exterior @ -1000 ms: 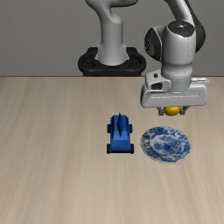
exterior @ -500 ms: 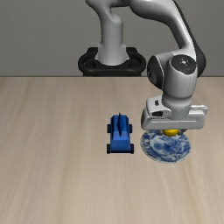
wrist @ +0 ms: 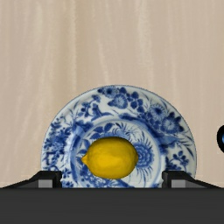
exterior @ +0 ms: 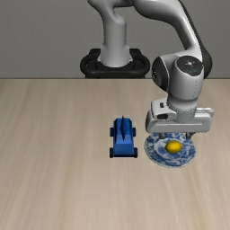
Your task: Pick up the lemon and put it on the plate
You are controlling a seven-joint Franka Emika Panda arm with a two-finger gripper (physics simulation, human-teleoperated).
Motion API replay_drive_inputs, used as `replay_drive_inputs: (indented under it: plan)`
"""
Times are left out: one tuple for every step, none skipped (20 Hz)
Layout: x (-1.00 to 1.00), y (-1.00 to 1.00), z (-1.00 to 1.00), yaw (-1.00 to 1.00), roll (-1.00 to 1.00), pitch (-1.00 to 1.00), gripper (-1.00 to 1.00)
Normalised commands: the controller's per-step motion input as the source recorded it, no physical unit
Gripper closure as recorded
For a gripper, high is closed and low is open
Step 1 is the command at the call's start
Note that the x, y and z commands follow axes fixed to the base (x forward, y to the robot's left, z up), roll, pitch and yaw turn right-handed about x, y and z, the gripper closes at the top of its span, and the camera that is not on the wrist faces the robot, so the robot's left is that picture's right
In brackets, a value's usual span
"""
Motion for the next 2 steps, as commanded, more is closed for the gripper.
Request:
replay_drive_inputs:
  plan:
    - [0.0, 0.0, 0.0, 0.0, 0.0, 0.0, -1.0]
    - [0.0, 0.0, 0.0, 0.0, 0.0, 0.0, -1.0]
